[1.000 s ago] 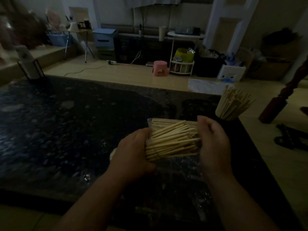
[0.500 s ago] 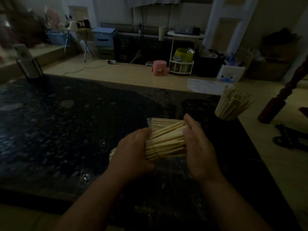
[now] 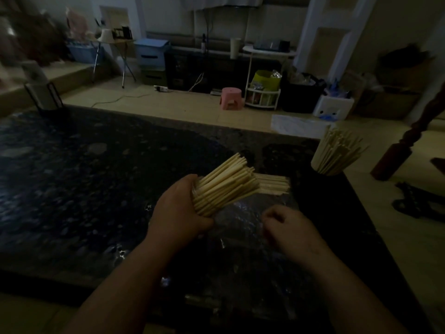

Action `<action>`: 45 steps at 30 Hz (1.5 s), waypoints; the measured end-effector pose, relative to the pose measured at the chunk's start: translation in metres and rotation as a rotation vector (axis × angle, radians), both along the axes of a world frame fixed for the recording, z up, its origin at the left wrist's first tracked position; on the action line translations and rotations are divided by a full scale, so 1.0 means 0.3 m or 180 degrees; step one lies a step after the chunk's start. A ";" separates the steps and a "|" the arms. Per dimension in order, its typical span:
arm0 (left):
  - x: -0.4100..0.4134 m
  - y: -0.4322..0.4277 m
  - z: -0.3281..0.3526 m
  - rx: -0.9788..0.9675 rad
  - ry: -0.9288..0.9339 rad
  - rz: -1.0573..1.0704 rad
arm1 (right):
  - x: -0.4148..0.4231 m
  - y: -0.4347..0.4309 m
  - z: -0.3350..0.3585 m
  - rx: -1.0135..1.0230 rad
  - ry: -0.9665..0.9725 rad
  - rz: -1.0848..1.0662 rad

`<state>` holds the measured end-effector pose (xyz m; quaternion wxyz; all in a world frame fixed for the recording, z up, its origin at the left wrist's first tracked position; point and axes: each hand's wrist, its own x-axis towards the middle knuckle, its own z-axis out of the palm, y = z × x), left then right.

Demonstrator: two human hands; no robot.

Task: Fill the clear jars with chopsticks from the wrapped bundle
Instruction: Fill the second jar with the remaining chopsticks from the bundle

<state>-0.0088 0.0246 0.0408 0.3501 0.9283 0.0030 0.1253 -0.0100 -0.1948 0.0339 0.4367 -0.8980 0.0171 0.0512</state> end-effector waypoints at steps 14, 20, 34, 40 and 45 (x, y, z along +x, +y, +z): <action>0.047 0.061 0.002 -0.0352 -0.0034 0.0193 | -0.039 0.083 -0.217 -0.1480 0.0076 0.1004; 0.080 0.077 -0.001 -0.0538 0.0031 0.0378 | 0.066 0.094 -0.305 -0.1548 -0.0106 0.0475; 0.146 0.058 -0.021 -0.0661 0.0033 0.0412 | 0.503 0.138 -0.286 -0.2698 -0.0261 0.0549; 0.158 0.060 -0.029 -0.0689 0.0027 0.0450 | 0.547 0.119 -0.348 -0.2973 -0.0421 0.0704; 0.156 0.054 -0.030 -0.0689 0.0030 0.0462 | 0.586 0.117 -0.363 -0.2713 -0.0227 0.0567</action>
